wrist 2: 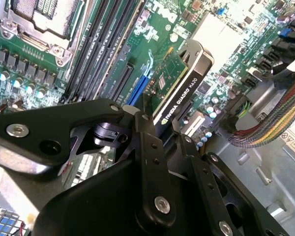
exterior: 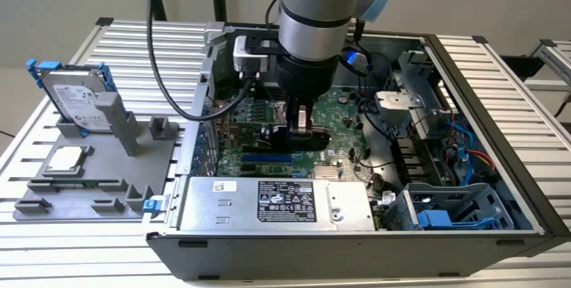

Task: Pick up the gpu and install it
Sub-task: 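Insert the gpu into the slot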

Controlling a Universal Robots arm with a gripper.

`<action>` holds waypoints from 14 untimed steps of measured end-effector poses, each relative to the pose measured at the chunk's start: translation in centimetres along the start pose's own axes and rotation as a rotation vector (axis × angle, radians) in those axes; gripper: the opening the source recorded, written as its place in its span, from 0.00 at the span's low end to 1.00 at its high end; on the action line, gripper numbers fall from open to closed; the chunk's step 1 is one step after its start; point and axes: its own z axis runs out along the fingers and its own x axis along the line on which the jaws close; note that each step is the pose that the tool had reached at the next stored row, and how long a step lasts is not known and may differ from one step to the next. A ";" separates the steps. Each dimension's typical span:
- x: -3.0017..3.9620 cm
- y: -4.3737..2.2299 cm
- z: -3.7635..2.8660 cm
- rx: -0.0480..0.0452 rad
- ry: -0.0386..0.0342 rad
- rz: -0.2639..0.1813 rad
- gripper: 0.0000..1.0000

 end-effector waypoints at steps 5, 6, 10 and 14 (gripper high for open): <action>0.00 0.04 0.05 0.0001 -0.0002 0.000 0.00; 0.00 0.04 0.06 0.0001 -0.0002 0.000 0.00; 0.00 0.05 0.17 0.0001 -0.0002 0.000 0.00; 0.00 0.09 0.26 0.0001 -0.0001 0.000 0.00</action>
